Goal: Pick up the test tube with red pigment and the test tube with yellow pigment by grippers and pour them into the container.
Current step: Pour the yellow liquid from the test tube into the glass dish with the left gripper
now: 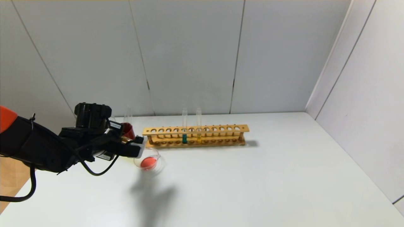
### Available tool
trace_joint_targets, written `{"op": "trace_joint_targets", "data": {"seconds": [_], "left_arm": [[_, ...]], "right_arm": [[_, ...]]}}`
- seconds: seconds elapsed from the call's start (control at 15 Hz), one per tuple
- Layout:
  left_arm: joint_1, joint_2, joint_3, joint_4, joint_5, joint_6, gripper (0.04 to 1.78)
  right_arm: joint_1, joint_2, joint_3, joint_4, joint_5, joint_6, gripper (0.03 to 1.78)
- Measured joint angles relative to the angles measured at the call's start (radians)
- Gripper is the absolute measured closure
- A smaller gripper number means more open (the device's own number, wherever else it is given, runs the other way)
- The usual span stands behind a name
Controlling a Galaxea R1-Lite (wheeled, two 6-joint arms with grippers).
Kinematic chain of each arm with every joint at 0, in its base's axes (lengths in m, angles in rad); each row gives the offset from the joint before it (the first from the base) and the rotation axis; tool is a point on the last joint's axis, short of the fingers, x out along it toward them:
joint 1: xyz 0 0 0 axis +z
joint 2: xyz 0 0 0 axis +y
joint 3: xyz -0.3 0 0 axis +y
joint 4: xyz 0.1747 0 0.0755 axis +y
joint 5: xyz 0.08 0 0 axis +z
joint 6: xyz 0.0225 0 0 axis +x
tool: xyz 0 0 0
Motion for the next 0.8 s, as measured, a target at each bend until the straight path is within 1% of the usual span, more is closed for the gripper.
{"op": "trace_joint_targets", "data": {"seconds": [0.2, 0.47, 0.8], "left_arm": [[-0.010, 0.020, -0.001, -0.031, 0.000, -0.005, 1.51], [-0.014, 0.080, -0.001, -0.129, -0.001, -0.002, 1.51], [-0.014, 0.111, -0.004, -0.132, 0.003, 0.000, 1.51]], "right_arm": [[0.000, 0.000, 0.000, 0.000, 0.000, 0.000, 0.06], [0.000, 0.000, 0.000, 0.000, 0.000, 0.000, 0.06], [0.000, 0.000, 0.000, 0.000, 0.000, 0.000, 0.06]]}}
